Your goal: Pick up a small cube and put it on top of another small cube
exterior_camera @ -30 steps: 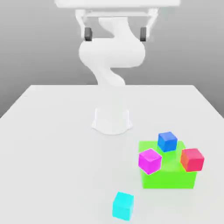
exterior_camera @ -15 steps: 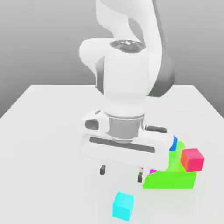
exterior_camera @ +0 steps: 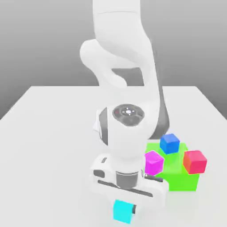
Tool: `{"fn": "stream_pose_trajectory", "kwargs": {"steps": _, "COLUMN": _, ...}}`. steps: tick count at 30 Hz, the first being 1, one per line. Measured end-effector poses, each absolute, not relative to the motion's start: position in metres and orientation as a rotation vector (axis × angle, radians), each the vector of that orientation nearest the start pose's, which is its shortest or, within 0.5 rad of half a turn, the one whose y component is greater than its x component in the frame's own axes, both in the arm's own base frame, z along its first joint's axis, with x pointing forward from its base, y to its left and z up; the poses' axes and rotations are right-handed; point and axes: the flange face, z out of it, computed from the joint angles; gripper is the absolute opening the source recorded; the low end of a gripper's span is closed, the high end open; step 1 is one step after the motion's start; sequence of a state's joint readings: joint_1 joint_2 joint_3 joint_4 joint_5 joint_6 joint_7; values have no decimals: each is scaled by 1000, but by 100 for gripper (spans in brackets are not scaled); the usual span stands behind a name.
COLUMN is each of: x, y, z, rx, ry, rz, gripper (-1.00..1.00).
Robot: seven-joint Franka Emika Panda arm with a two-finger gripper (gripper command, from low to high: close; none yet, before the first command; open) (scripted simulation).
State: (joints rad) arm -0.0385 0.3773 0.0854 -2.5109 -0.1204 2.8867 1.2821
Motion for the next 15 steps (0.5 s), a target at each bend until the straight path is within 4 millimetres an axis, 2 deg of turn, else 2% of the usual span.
{"fn": "stream_pose_trajectory", "kwargs": {"steps": 4, "x": 456, "y": 32, "z": 183, "rx": -2657, "ry": 1673, "rz": -2, "gripper": -100}}
{"fn": "stream_pose_trajectory", "kwargs": {"steps": 5, "x": 454, "y": 42, "z": 195, "rx": -2670, "ry": 1649, "rz": -1, "gripper": -100}}
{"fn": "stream_pose_trajectory", "kwargs": {"steps": 8, "x": 443, "y": 94, "z": 232, "rx": -2737, "ry": 1513, "rz": 3, "gripper": -100}}
{"fn": "stream_pose_trajectory", "kwargs": {"steps": 9, "x": 435, "y": 122, "z": 243, "rx": -2777, "ry": 1434, "rz": 4, "gripper": -100}}
{"fn": "stream_pose_trajectory", "kwargs": {"steps": 12, "x": 407, "y": 178, "z": 275, "rx": -2855, "ry": 1269, "rz": 6, "gripper": -100}}
{"fn": "stream_pose_trajectory", "kwargs": {"steps": 15, "x": 377, "y": 215, "z": 302, "rx": -2912, "ry": 1150, "rz": 5, "gripper": -100}}
